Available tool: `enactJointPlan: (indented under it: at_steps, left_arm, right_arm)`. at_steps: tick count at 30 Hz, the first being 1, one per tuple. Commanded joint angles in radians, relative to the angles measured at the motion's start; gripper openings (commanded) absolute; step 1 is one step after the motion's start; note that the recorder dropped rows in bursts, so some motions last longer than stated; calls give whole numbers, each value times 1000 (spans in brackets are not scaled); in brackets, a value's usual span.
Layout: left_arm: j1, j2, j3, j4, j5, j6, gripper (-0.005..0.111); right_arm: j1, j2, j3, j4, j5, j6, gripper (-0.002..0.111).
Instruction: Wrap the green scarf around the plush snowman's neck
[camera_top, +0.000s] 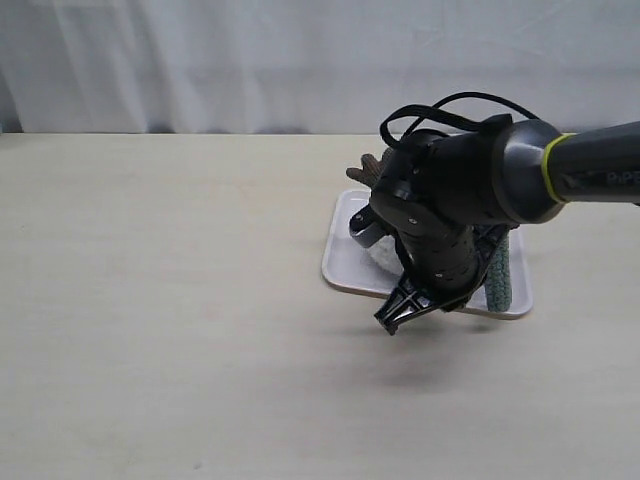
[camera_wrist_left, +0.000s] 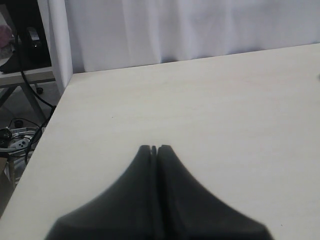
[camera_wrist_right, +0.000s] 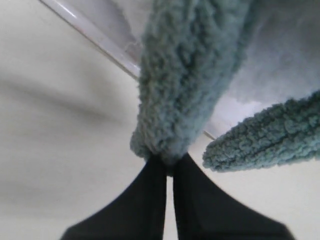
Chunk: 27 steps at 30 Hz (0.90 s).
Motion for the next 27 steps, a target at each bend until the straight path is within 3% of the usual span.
enactJointPlan:
  at_steps: [1, 14, 23, 27]
  left_arm:
    - [-10, -2, 2, 0, -13, -2, 0]
    - [-10, -2, 2, 0, -13, -2, 0]
    - [-10, -2, 2, 0, -13, -2, 0]
    - [-10, -2, 2, 0, -13, -2, 0]
  right_arm:
    - [0, 0, 6, -28, -3, -10, 4]
    - [0, 0, 6, -30, -3, -18, 6]
    - [0, 0, 6, 24, 61, -70, 41]
    - [0, -7, 6, 58, 93, -94, 50]
